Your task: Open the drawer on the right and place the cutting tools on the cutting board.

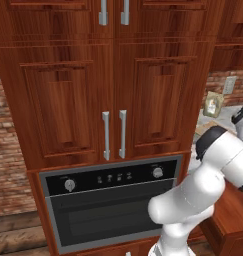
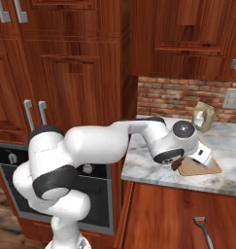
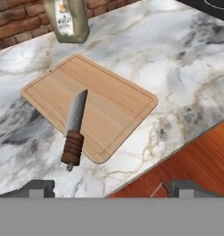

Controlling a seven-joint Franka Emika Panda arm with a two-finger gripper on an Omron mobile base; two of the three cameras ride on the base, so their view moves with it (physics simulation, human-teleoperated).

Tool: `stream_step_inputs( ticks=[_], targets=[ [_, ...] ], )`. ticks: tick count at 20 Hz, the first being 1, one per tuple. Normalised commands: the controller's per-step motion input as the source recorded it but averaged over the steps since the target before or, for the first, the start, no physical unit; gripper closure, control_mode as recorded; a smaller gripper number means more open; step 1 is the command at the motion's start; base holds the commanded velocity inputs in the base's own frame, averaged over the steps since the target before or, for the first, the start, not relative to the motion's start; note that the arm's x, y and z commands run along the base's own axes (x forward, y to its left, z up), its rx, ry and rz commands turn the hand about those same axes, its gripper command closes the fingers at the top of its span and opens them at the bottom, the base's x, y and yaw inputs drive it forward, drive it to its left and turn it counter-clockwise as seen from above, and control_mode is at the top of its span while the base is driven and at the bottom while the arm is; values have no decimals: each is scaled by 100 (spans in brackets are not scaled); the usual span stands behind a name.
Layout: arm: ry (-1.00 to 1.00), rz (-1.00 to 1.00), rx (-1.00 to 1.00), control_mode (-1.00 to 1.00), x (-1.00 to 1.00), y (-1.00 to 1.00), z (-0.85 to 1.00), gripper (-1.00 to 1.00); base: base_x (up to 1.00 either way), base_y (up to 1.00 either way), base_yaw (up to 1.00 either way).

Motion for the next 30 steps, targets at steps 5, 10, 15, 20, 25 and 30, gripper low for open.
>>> stream_step_inputs(
  ticks=[5, 10, 15, 20, 25, 30],
  targets=[
    [11, 0, 0, -100, -92, -19, 6, -100, 0, 0, 0],
    [4, 5, -1, -100, -72, -9, -26, -100, 0, 0, 0],
    [7, 9, -5, -100, -52, -6, -50, -100, 0, 0, 0],
    [4, 8, -8, -100, -20, 0, -52, -100, 0, 0, 0],
    [12, 1, -4, -100, 0, 0, -60, -100, 0, 0, 0],
    [13, 1, -2, -100, 0, 0, -42, -100, 0, 0, 0]
  ],
)
